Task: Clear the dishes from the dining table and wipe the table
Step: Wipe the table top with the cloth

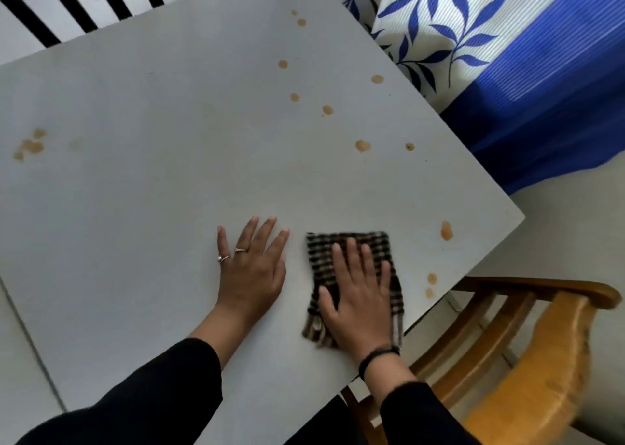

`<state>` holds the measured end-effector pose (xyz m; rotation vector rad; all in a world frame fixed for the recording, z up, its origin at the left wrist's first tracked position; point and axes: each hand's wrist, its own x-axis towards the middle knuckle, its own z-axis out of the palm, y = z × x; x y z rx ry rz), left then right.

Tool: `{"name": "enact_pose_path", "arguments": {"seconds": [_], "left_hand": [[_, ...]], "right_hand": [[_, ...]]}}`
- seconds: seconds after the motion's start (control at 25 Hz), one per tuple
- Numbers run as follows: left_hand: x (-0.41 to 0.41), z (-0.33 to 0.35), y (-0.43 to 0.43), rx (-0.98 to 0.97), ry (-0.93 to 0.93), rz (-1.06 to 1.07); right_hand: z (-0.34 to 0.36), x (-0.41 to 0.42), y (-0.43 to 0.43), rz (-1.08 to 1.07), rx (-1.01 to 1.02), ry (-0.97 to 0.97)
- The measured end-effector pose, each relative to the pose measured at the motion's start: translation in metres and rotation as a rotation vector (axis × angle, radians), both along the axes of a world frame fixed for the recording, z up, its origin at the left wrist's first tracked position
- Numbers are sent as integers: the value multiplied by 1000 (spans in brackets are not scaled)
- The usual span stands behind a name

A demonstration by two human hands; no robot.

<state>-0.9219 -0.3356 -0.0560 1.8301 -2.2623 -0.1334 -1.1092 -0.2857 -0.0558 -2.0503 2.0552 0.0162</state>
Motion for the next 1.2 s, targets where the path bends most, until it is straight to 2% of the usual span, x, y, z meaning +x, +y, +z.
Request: {"name": "enact_pose_path", "arguments": {"seconds": [0.08, 0.2, 0.36, 0.48, 0.56, 0.68, 0.76, 0.88, 0.96, 1.08, 1.2], "left_hand": [[-16, 1, -19, 7, -9, -82], [-36, -1, -37, 52, -13, -121], [-40, -9, -37, 62, -31, -127], [-39, -8, -36, 67, -37, -116], [-40, -6, -37, 82, -31, -107], [-35, -6, -38, 93, -21, -63], [-32, -8, -37, 101, -25, -40], [-35, -8, -37, 120, -3, -40], [-36, -8, -37, 121, 5, -44], [-34, -8, -36, 131, 18, -42], [-34, -5, -38, 153, 47, -19]], "right_hand": [[0, -41, 6, -195, 15, 32], [1, -99, -36, -465, 44, 67], [0, -146, -135, -597, 35, 92], [1, -125, -199, -507, 18, 70], [0, -85, -215, -340, 11, 44], [0, -23, -170, -35, -30, -8], [-1, -13, -116, 48, -42, -29], [-2, -55, -60, -168, -13, 1], [-1, -98, -65, -377, 13, 49], [1, -140, -129, -656, 21, 55], [1, -131, -221, -666, 9, 46]]}}
